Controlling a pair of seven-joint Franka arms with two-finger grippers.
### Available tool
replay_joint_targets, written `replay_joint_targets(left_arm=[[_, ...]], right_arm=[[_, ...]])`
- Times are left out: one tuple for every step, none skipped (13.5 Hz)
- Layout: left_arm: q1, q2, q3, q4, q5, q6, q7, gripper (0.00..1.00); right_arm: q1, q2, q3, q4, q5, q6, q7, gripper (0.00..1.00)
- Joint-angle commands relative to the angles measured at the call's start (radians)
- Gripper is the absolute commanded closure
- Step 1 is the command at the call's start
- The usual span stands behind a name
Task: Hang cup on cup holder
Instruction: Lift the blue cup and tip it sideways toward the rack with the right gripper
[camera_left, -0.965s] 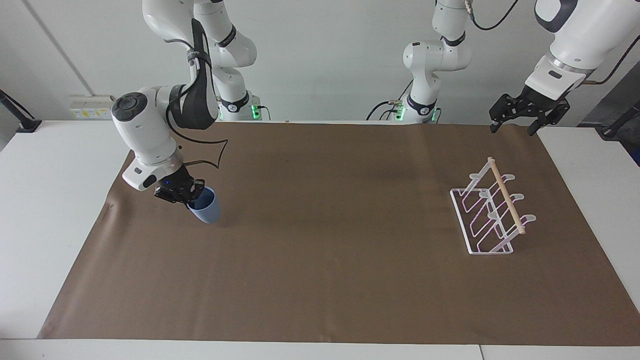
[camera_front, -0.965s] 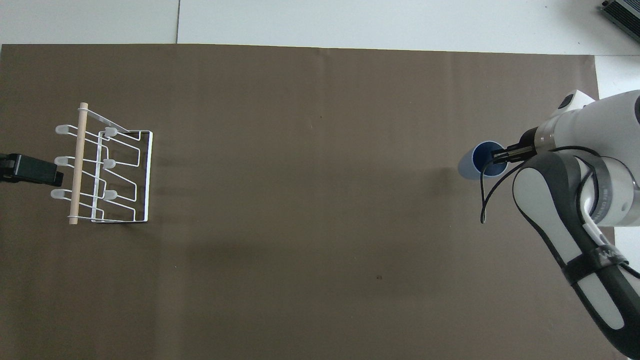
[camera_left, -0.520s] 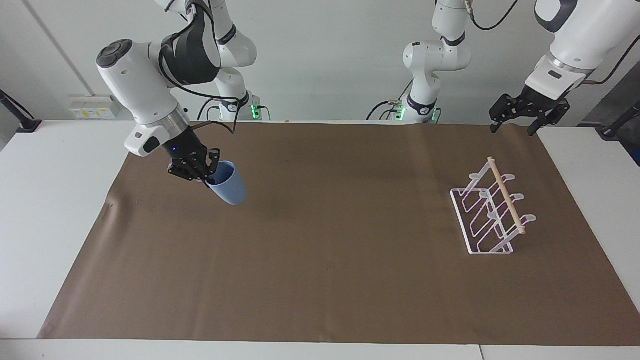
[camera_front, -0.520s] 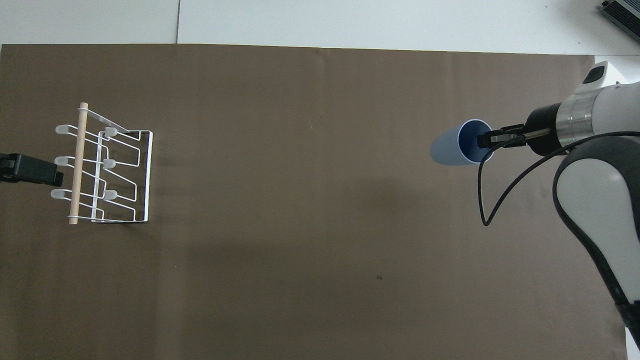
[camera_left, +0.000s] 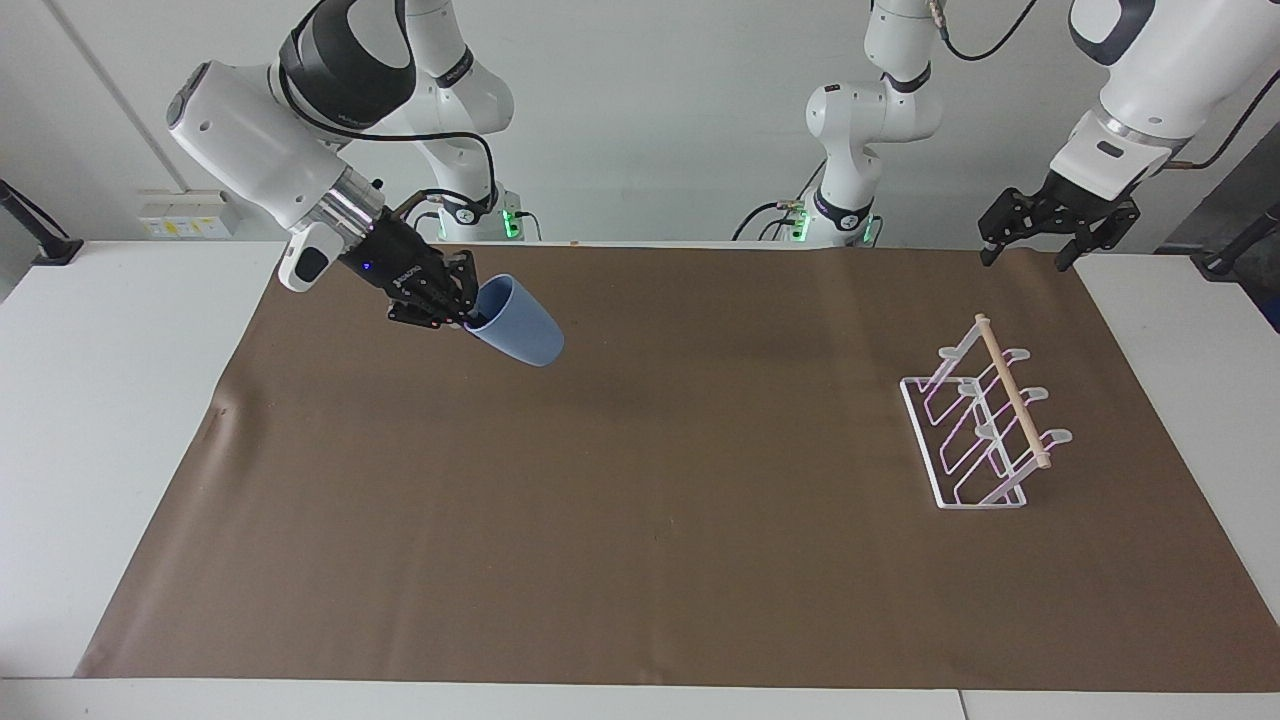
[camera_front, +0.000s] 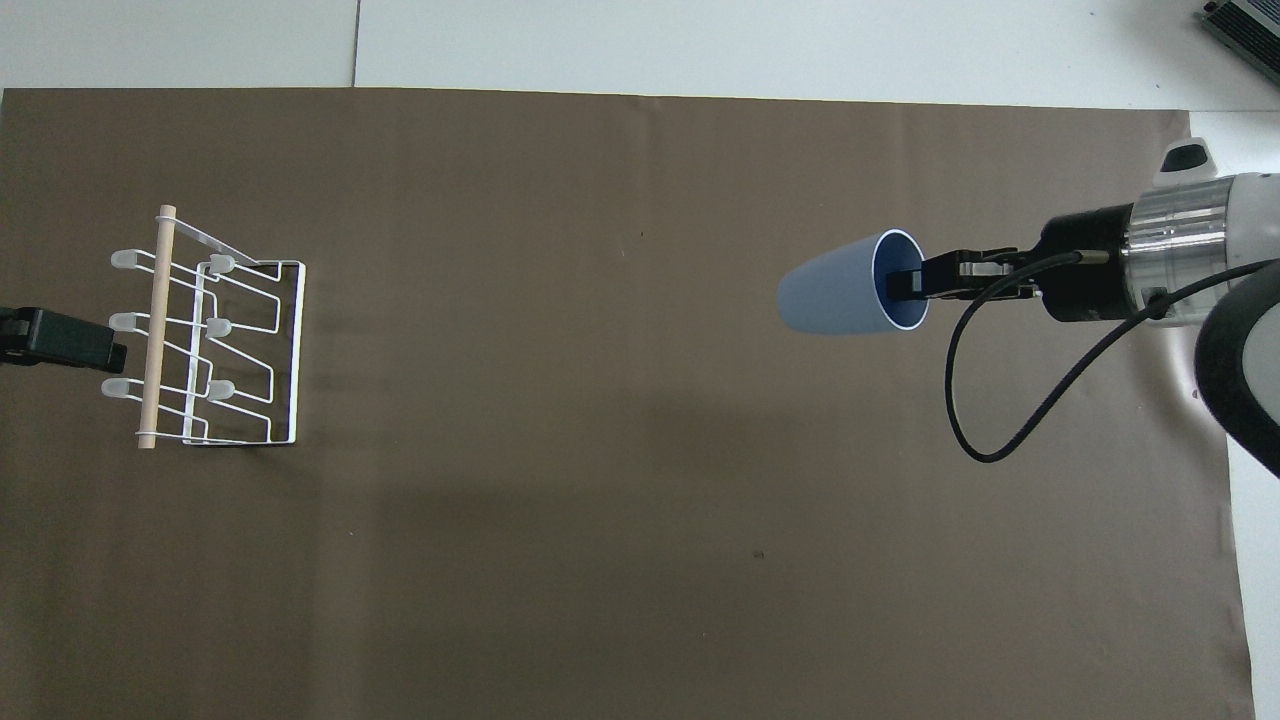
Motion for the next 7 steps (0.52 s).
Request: replay_joint_targets(left_arm=[[0.002,-0.006,0.001,-0.006,0.008,-0.010,0.003,0.00],[0.002,-0.006,0.001,-0.006,0.008,-0.012,0.003,0.00],[0.002,-0.006,0.001,-0.006,0.010,-0.010,0.003,0.00],[0.002,-0.006,0.001,-0.006,0.010,-0.010,0.003,0.00],[0.002,-0.006,0.001,-0.006,0.008,-0.012,0.003,0.00],[0.002,-0.006,0.001,-0.006,0.010,-0.012,0.003,0.00],[0.002,-0.006,0.001,-0.006,0.008,-0.010,0.003,0.00]], right_arm=[[-0.018,-0.027,0.003,-0.013,0.107,-0.077,0.014,1.00],[-0.018,-0.030,0.003,-0.015,0.136,-0.087,0.016,1.00],[-0.012,-0.038,0.003,-0.022,0.141,-0.100,0.025,1.00],[-0.007,-0.045,0.005,-0.042,0.150,-0.102,0.042,1.00],[0.005,-0.056,0.005,-0.059,0.191,-0.094,0.057,1.00],[0.019,-0.059,0.003,-0.067,0.230,-0.087,0.068,1.00],[0.019,-0.059,0.005,-0.068,0.256,-0.085,0.076,1.00]])
